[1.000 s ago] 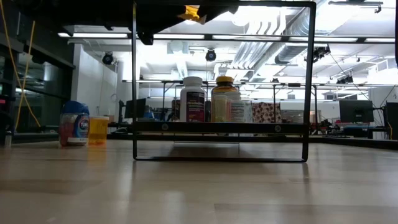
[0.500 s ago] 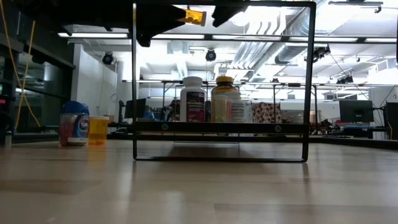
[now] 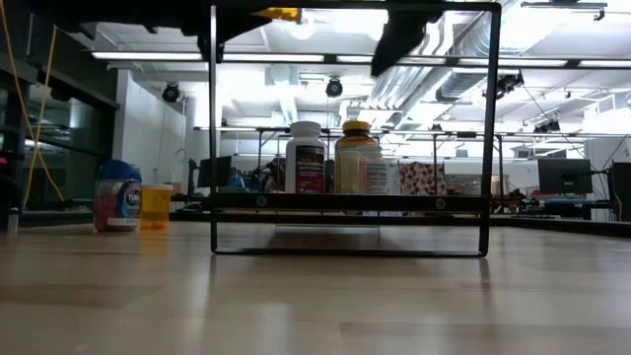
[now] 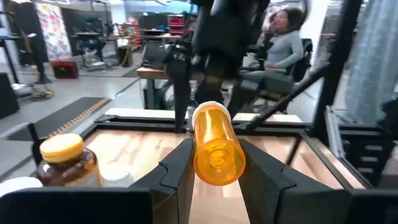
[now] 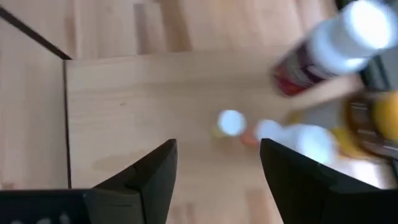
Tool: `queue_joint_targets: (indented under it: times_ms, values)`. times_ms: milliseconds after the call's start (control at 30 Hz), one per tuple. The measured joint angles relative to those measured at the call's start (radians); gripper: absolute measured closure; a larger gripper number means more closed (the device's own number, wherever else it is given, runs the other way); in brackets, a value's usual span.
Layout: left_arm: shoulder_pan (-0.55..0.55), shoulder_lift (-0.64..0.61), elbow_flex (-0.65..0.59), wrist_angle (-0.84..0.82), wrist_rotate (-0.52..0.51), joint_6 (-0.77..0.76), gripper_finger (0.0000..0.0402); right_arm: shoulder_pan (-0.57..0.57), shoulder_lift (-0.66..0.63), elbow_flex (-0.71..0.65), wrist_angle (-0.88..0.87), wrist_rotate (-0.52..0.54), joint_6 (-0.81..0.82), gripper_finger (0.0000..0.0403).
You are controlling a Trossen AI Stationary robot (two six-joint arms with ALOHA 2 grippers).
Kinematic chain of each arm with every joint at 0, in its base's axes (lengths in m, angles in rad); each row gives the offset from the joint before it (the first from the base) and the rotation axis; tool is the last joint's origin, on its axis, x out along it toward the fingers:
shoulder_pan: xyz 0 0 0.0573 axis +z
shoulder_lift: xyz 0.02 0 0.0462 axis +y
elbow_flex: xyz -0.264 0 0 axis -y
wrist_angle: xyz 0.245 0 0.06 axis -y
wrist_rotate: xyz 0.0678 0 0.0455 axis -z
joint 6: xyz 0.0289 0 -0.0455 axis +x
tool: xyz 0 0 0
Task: Pick and place medicine bottles onto shelf by color
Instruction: Put the small orange pill bottle on the shelf
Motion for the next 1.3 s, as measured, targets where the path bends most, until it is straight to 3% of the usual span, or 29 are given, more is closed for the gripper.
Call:
queue_joint_targets:
  times_ms: [100, 267, 333, 400, 533, 867, 1300]
  values:
    - [0.003, -0.002, -0.037, 0.067, -0.006, -0.004, 0.0305, -0.019, -0.102, -0.267, 0.326, -0.045, -0.013, 0.018]
    - [0.04, 0.007, -0.065, 0.157, -0.003, -0.044, 0.0304, -0.042, -0.209, -0.664, 1.188, -0.122, -0.025, 0.018]
    - [0.049, 0.015, -0.066, 0.156, 0.021, -0.069, 0.0304, -0.053, -0.201, -0.766, 1.456, -0.139, -0.031, 0.018]
    - [0.054, 0.024, -0.066, 0.159, 0.032, -0.087, 0.0304, -0.069, -0.186, -0.825, 1.617, -0.144, -0.014, 0.018]
    - [0.054, 0.057, -0.066, 0.183, 0.032, -0.093, 0.0304, -0.085, -0.146, -0.847, 1.705, -0.168, 0.017, 0.018]
    - [0.054, 0.2, 0.018, 0.202, 0.085, -0.112, 0.0304, -0.09, -0.049, -0.735, 1.678, -0.263, 0.001, 0.018]
    - [0.054, 0.206, 0.021, 0.199, 0.08, -0.138, 0.0304, -0.091, -0.048, -0.73, 1.741, -0.257, 0.002, 0.018]
